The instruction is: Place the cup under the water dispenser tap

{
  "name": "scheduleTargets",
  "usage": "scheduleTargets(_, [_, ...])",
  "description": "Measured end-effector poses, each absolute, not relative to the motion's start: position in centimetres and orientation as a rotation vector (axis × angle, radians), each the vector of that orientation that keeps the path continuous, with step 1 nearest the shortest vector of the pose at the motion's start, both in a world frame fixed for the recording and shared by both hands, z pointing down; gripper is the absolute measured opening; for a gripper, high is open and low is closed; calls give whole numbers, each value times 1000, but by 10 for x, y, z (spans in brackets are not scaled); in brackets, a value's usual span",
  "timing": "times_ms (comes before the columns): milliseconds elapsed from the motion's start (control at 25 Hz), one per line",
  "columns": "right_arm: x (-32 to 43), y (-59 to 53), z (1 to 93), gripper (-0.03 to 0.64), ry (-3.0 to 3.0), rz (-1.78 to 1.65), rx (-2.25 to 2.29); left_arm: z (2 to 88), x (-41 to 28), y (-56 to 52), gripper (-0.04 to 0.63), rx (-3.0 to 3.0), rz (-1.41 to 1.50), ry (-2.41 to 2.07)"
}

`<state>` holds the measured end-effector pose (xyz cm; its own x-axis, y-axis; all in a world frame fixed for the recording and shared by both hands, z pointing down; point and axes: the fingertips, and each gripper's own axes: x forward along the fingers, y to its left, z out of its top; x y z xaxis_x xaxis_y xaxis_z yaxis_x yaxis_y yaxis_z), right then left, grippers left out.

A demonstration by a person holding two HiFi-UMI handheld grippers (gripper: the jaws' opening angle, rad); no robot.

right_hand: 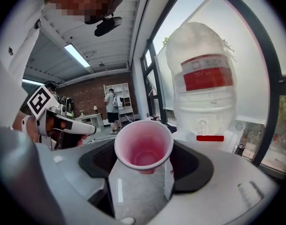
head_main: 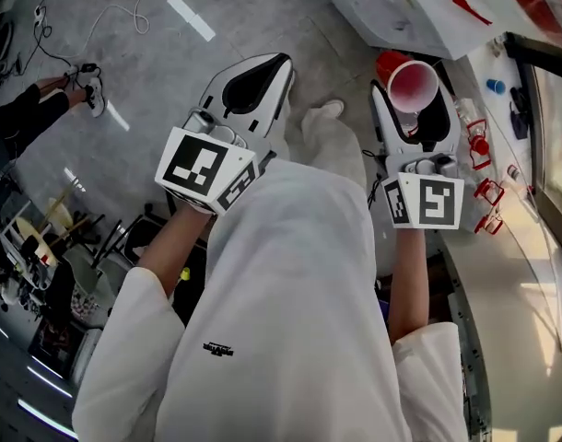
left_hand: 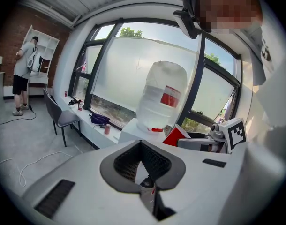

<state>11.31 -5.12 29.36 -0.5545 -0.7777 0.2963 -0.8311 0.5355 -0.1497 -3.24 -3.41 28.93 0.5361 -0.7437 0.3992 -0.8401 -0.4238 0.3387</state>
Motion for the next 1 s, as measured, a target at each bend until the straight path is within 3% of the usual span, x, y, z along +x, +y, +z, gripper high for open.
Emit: scheduleTargets(1000, [82, -106, 450, 359, -2478, 508, 1403, 429, -36, -67, 6, 2304, 372, -1237])
